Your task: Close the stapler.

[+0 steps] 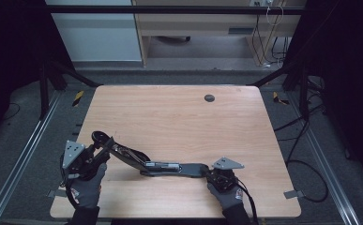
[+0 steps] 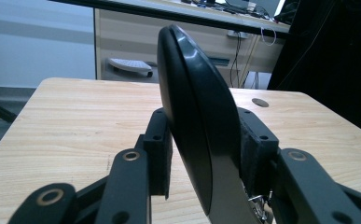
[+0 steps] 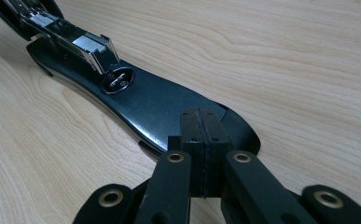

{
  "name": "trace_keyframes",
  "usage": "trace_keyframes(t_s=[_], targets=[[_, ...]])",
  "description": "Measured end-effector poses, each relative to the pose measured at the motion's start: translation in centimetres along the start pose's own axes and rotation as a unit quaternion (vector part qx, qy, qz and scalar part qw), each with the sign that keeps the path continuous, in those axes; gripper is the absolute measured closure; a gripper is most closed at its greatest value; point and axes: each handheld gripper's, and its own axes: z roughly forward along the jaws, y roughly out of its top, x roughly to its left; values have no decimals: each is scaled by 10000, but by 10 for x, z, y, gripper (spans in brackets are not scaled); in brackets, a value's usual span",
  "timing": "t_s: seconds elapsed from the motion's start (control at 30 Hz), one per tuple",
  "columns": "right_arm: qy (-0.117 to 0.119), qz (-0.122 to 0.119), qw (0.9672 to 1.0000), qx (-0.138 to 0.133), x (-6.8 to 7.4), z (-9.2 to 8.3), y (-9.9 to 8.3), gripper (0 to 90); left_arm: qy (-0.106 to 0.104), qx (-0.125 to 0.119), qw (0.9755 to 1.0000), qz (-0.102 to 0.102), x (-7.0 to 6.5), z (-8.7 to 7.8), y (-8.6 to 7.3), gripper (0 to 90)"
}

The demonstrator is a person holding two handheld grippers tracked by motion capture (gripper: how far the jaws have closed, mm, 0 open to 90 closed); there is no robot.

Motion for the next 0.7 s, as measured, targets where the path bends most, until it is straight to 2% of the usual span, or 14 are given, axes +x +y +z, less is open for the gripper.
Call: trace_keyframes(t_s=[0.43, 0.7], targets=[[10, 103, 9999, -11, 0, 0, 0, 900, -100, -62, 9999, 113, -16, 1, 6, 622], [29, 94, 9999, -27, -1, 0, -1, 900, -129, -129, 9992, 342, -35, 6, 11, 631]])
